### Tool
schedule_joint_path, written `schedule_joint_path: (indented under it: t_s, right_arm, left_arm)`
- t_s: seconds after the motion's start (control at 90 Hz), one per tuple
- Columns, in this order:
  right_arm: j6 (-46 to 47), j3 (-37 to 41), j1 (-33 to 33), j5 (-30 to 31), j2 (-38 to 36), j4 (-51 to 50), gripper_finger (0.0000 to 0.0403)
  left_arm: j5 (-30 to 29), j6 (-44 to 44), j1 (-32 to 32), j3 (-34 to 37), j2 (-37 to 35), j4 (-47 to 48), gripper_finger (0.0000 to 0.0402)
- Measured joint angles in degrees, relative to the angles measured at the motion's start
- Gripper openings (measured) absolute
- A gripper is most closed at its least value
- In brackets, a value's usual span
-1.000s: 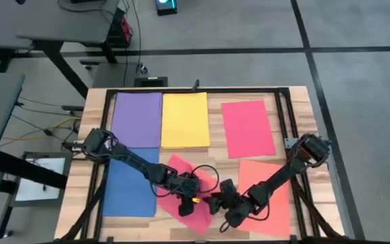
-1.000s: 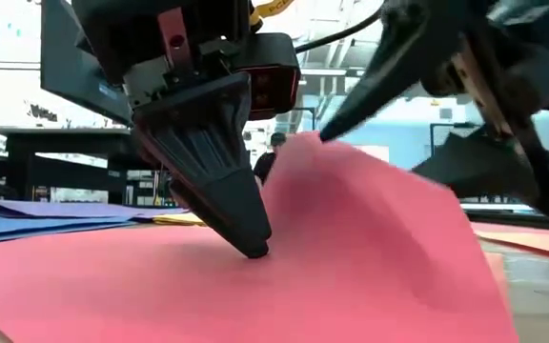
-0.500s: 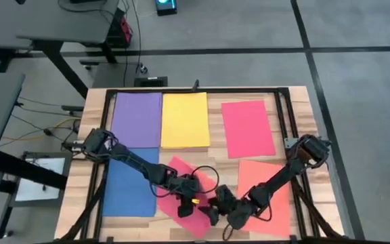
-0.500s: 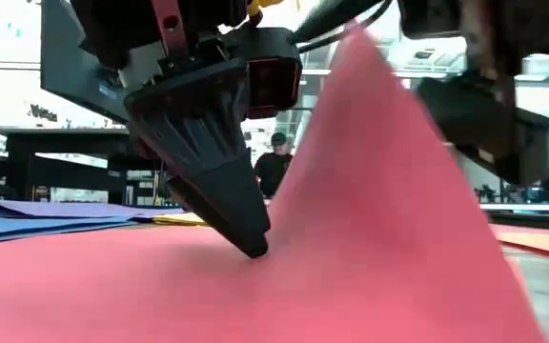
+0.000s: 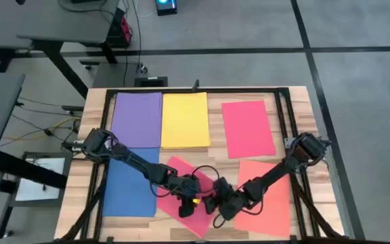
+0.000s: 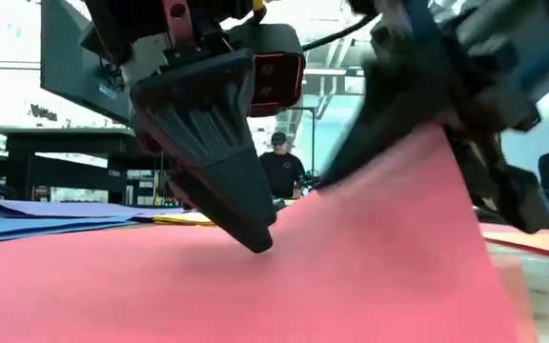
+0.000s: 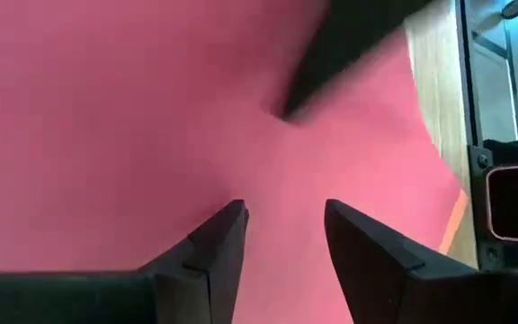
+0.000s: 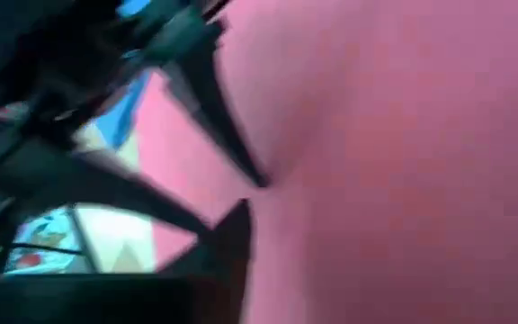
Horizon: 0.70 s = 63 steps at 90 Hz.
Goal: Organize paper
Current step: Stack the red paper on top of the red paper
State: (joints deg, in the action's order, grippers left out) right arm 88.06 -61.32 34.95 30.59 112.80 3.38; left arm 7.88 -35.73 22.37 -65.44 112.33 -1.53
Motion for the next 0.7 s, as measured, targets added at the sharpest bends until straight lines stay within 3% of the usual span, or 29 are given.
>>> schedule_joint_path:
  t_s: [0.056, 0.222, 0.411, 0.556, 0.667, 0.7]
  right_arm:
    - [-0.9, 0.0, 0.0, -0.9, -0.8, -1.5, 0.0016]
    - [-2.0, -0.7, 0.6, -1.0, -7.7, -11.4, 0.0002]
    - [0.9, -0.9, -0.5, 6.2, -21.7, -33.4, 0.0]
    - [13.8, 1.3, -3.6, 16.0, -32.8, -53.7, 0.0]
    - [37.0, 6.4, -4.9, 27.5, -40.7, -67.3, 0.0]
    - [39.8, 8.7, -5.9, 30.7, -42.7, -68.0, 0.0]
  left_arm:
    - [1.3, -0.1, 0.0, -1.6, -0.7, 2.4, 0.0138]
    - [2.1, 0.3, 0.7, -7.5, -5.1, 17.8, 0.0138]
    - [1.8, 1.9, 0.8, -15.3, -14.1, 34.9, 0.0138]
    - [1.0, 2.6, -0.4, -15.8, -20.8, 37.7, 0.0138]
    - [0.8, 2.8, -2.3, -15.8, -24.6, 38.6, 0.0138]
    - [0.8, 2.8, -3.1, -15.8, -25.2, 38.4, 0.0138]
